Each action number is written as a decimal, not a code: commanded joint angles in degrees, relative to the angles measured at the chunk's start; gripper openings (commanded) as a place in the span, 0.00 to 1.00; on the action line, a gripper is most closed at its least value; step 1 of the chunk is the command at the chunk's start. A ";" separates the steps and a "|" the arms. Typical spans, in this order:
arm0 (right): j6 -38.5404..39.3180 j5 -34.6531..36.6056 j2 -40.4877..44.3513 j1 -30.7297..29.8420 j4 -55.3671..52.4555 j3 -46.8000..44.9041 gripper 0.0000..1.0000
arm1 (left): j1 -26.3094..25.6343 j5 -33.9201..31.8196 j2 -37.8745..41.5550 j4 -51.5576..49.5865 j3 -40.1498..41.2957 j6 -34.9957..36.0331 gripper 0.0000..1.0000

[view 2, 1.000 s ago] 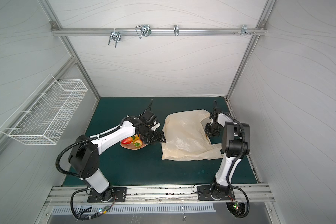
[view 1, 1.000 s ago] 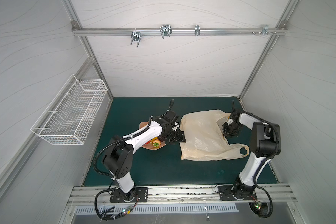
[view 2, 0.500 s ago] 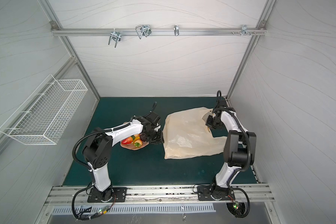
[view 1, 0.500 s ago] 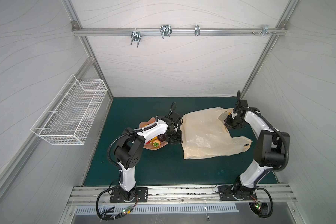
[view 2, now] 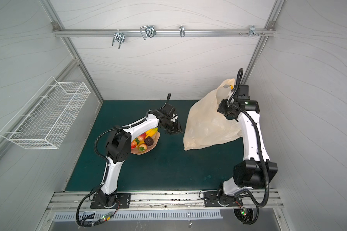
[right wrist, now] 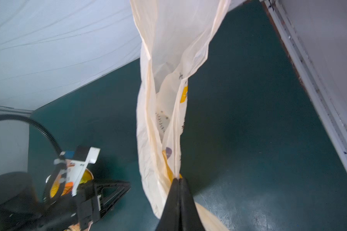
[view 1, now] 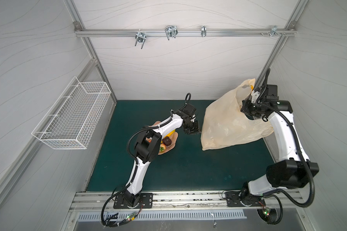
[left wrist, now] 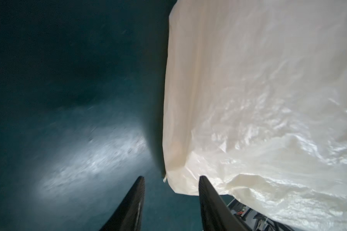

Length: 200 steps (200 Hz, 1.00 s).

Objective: Place the fruits into the plastic bag
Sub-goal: Turn over the plastic bag at the center of the table.

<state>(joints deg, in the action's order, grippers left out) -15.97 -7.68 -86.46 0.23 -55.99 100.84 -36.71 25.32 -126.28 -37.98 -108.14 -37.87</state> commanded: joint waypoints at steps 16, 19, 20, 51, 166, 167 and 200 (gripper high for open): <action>7.19 7.84 -2.10 -11.23 -12.72 12.89 0.00 | -0.97 4.23 -2.63 6.71 -5.99 -6.94 0.46; 7.73 9.14 -2.57 -12.49 -13.58 13.84 0.00 | -1.07 4.42 -2.57 7.29 -5.53 -7.38 0.46; 7.94 9.55 -2.80 -12.82 -13.86 14.16 0.00 | -1.08 4.49 -2.61 7.43 -5.43 -7.52 0.46; 13.09 19.67 -8.13 -26.03 -19.67 15.67 0.00 | -1.79 6.36 -1.43 11.42 0.01 -8.22 0.47; 8.43 22.10 -21.54 -48.89 -17.01 1.83 0.00 | 20.04 1.56 39.63 7.48 44.07 -5.60 0.56; 8.43 22.10 -21.54 -48.89 -17.01 1.83 0.00 | 20.07 1.43 39.93 7.35 44.07 -5.62 0.56; 3.20 19.06 -22.70 -48.14 -14.36 -1.87 0.00 | 20.07 -0.71 44.31 4.72 42.55 -5.05 0.59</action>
<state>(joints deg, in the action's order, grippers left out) -7.92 13.87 -107.42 -48.69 -71.37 101.10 -16.29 27.14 -83.09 -30.24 -63.92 -44.14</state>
